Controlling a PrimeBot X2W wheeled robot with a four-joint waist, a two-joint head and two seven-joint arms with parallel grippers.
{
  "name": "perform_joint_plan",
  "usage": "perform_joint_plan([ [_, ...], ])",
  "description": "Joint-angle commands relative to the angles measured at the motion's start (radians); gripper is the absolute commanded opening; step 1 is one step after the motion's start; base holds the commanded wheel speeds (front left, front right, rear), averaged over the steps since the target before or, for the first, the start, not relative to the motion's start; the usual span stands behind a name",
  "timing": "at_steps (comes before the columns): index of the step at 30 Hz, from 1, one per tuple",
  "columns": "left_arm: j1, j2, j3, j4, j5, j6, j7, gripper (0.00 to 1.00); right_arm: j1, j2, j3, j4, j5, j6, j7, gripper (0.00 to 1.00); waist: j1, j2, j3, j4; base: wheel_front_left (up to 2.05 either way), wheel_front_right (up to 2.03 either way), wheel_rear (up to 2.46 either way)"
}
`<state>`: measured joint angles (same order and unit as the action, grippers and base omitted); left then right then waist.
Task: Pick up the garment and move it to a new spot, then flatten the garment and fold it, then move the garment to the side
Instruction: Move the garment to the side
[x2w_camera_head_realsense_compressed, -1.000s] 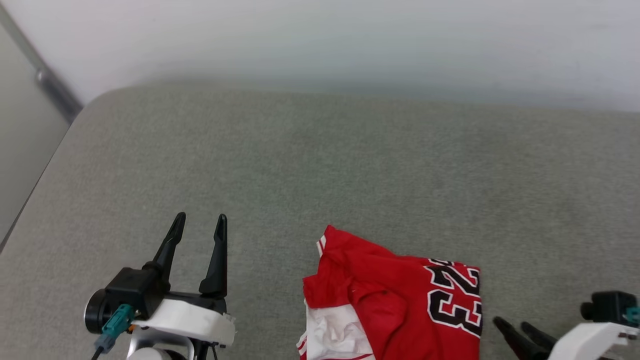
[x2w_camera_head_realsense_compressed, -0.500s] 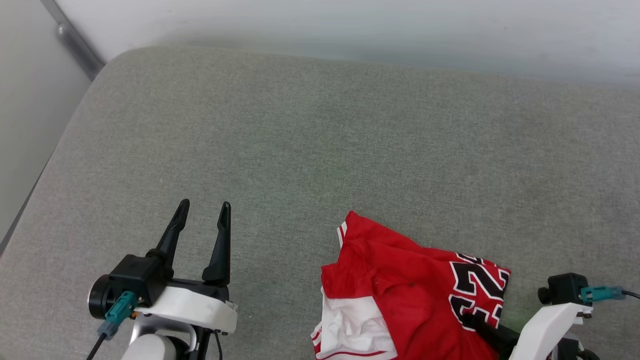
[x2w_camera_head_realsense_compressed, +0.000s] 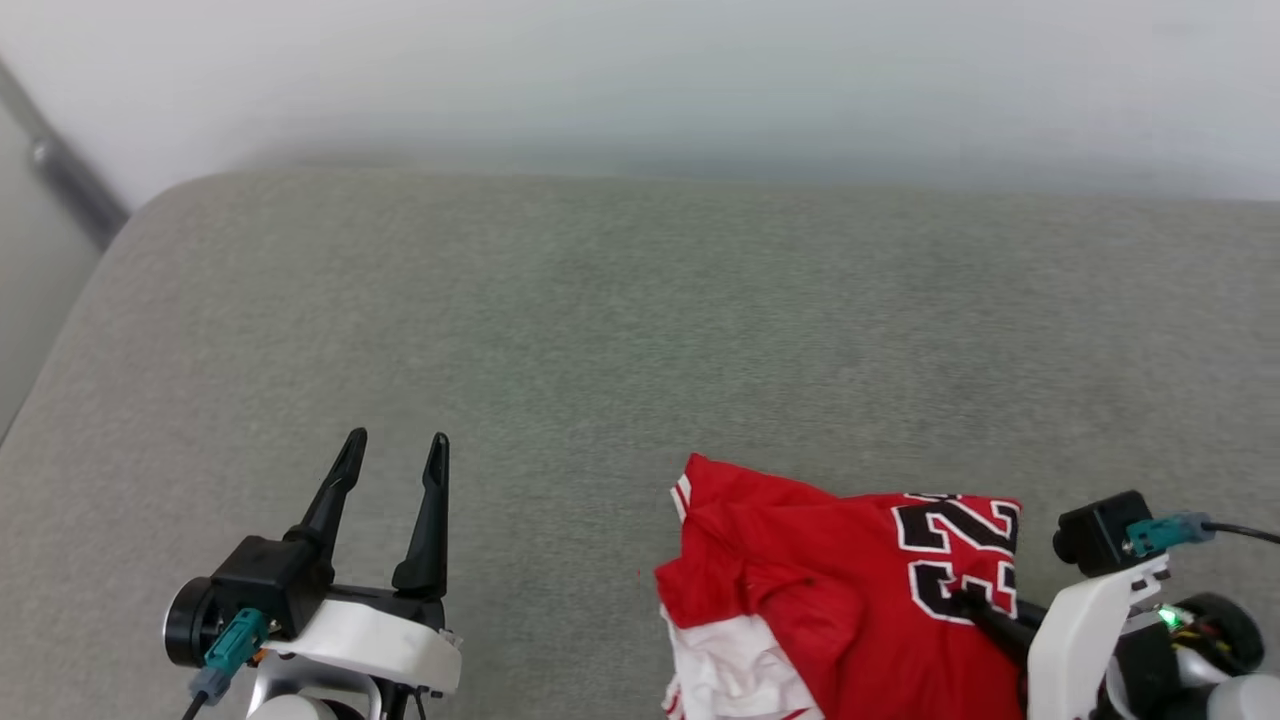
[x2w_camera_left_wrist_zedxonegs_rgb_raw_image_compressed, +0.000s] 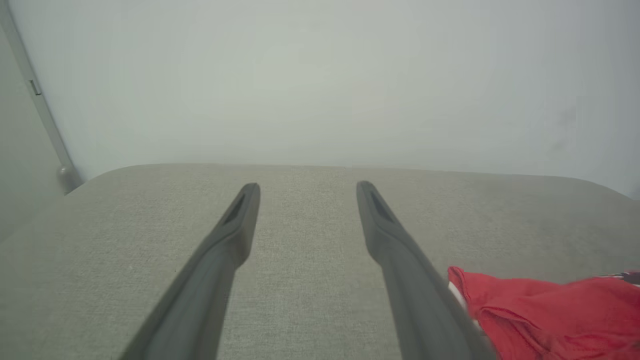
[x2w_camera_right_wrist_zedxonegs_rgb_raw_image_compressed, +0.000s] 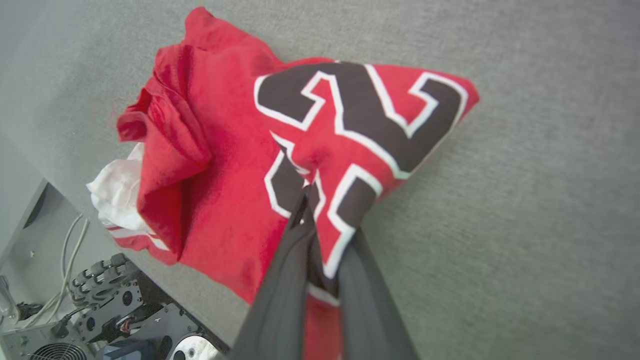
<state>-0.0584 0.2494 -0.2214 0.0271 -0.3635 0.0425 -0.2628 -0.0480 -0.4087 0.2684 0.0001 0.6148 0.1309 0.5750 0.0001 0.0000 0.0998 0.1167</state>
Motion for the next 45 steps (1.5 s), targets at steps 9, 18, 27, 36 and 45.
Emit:
perform_joint_plan([
  [9,0.023,0.012,0.018,-0.046,0.005,0.004,-0.002,1.0,-0.074,-0.112,0.006,-0.083,-0.085,-0.001,0.059,0.0,-0.0001,0.0,0.013,-0.24,0.0,0.0,0.0],
  [18,-0.045,0.069,0.017,-0.134,0.038,-0.017,0.023,1.0,-0.227,-0.125,0.017,-0.073,-0.135,-0.001,0.022,0.0,-0.0001,0.0,0.152,-0.497,0.0,0.0,0.0],
  [27,-0.157,0.153,-0.001,-0.298,0.08,-0.058,0.122,1.0,-0.413,-0.1,-0.013,0.111,-0.19,-0.001,-0.12,0.0,-0.0001,0.0,0.357,-0.59,0.0,0.0,0.0],
  [36,-0.249,0.199,-0.021,-0.422,0.098,-0.091,0.191,1.0,-0.585,-0.121,-0.165,0.311,-0.28,-0.001,-0.312,0.0,-0.0001,0.0,0.501,-0.544,0.0,0.0,0.0],
  [45,-0.283,0.209,-0.031,-0.467,0.095,-0.101,0.2,1.0,-0.678,-0.041,-0.36,0.473,-0.427,-0.001,-0.402,0.09,-0.0001,0.0,0.548,-0.498,0.0,0.0,0.0],
])
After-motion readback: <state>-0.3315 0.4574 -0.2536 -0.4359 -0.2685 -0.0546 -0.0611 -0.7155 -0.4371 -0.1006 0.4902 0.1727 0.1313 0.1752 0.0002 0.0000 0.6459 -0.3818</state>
